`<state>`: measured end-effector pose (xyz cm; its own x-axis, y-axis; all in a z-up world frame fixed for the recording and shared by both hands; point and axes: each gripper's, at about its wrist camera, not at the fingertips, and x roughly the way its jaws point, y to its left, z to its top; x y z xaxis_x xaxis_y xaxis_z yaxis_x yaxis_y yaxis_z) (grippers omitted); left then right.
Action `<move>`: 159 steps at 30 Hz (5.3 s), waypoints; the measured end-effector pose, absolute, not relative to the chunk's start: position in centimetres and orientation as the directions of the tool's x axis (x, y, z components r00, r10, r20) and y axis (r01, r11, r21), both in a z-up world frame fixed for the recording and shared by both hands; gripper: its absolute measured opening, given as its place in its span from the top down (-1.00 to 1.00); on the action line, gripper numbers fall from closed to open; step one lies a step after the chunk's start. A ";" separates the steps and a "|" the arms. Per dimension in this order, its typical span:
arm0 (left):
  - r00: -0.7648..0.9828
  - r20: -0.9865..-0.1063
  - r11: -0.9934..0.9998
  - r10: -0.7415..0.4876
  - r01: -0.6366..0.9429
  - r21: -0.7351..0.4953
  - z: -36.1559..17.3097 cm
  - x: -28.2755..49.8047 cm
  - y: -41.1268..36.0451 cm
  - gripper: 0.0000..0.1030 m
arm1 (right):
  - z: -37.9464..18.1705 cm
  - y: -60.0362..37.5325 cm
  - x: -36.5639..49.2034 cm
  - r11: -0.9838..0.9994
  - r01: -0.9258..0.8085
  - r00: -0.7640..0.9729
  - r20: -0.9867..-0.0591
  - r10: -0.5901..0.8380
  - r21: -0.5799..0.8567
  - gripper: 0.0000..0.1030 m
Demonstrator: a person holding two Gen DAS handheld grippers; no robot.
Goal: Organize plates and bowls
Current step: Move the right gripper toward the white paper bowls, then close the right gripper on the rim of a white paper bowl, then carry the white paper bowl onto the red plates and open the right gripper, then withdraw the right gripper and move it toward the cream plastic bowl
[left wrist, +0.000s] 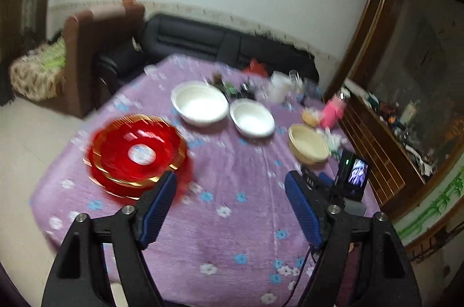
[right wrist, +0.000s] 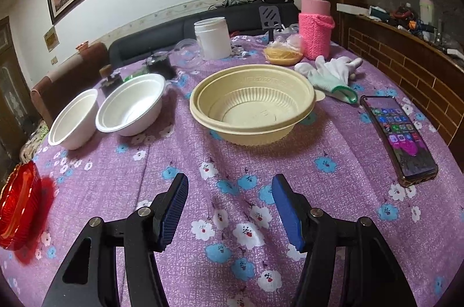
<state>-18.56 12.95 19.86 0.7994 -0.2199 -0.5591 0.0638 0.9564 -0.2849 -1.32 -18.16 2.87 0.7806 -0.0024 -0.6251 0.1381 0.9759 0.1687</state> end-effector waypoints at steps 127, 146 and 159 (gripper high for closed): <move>0.576 -0.811 0.958 -0.104 -0.161 -0.237 9.8 -3.9 23.7 0.57 | 10.7 10.1 2.2 0.803 -0.473 0.368 -0.747 0.554 0.363 0.68; 0.645 -0.763 0.949 -0.030 -0.223 -0.225 10.7 -5.6 26.4 -0.38 | 8.2 13.2 1.7 0.824 -0.534 0.452 -0.760 0.467 0.188 0.61; 0.684 -0.726 0.919 -0.066 -0.242 -0.312 11.6 -7.4 26.7 -0.42 | 10.3 10.0 0.1 0.818 -0.539 0.547 -0.655 0.521 0.201 -0.20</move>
